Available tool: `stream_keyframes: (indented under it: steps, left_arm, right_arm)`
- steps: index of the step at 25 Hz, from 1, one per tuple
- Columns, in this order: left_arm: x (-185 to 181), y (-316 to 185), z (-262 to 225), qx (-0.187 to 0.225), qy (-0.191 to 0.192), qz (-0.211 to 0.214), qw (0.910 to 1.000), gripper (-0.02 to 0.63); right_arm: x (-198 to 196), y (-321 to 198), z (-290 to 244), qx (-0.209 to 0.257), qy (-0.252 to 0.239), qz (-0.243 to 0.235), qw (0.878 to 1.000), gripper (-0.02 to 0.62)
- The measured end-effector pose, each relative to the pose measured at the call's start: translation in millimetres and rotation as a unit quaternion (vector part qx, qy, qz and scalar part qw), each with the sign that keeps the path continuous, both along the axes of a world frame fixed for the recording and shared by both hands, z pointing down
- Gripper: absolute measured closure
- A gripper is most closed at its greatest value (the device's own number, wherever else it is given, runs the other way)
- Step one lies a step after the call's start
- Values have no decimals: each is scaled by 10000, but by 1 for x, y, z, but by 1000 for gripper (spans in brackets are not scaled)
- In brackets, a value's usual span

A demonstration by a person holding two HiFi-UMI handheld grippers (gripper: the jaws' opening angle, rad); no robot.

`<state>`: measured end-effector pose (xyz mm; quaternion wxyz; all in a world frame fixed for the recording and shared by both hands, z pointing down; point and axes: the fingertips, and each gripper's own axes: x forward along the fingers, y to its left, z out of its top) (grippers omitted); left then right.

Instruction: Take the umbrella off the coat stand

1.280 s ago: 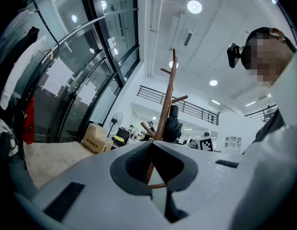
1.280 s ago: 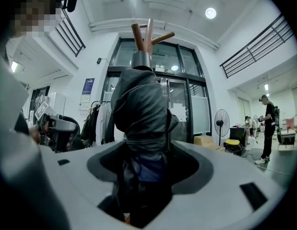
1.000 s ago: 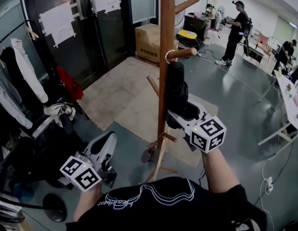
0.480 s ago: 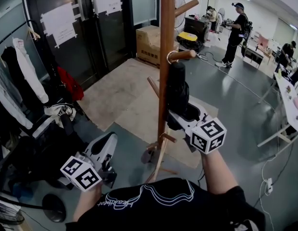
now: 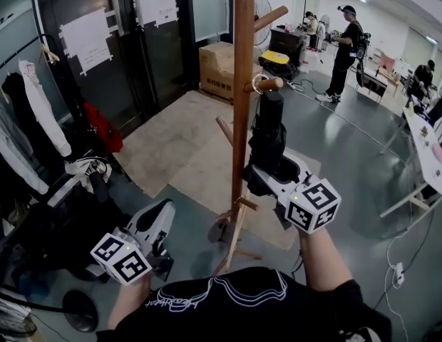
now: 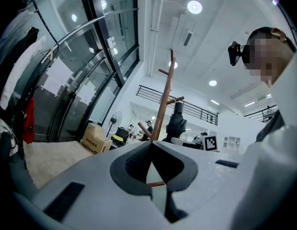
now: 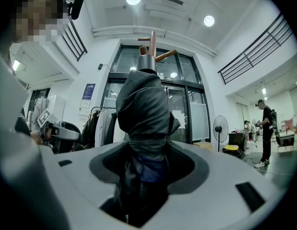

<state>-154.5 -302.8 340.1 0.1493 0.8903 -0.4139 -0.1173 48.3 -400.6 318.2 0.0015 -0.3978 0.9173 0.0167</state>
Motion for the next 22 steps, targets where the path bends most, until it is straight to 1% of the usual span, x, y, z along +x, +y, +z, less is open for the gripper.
stream_keyframes:
  steps: [7, 11, 13, 18, 22]
  left_arm:
    - [7, 18, -8, 52, -34, 94, 9999, 600]
    - [14, 29, -12, 88, -19, 197, 9998, 600]
    - [18, 35, -12, 96, -6, 269, 9996, 600]
    - [29, 51, -11, 97, 21, 449, 9989, 600]
    - [36, 61, -3, 21, 49, 583, 9983, 600]
  right_arm:
    - [10, 32, -24, 158, -225, 21, 9996, 354]
    - [12, 57, -32, 119, -452, -62, 9989, 354]
    - [12, 69, -31, 89, -482, -86, 9988, 353]
    - [8, 103, -19, -121, -562, -233, 9981, 353]
    - [0, 126, 2, -353, -549, -344, 9973, 353]
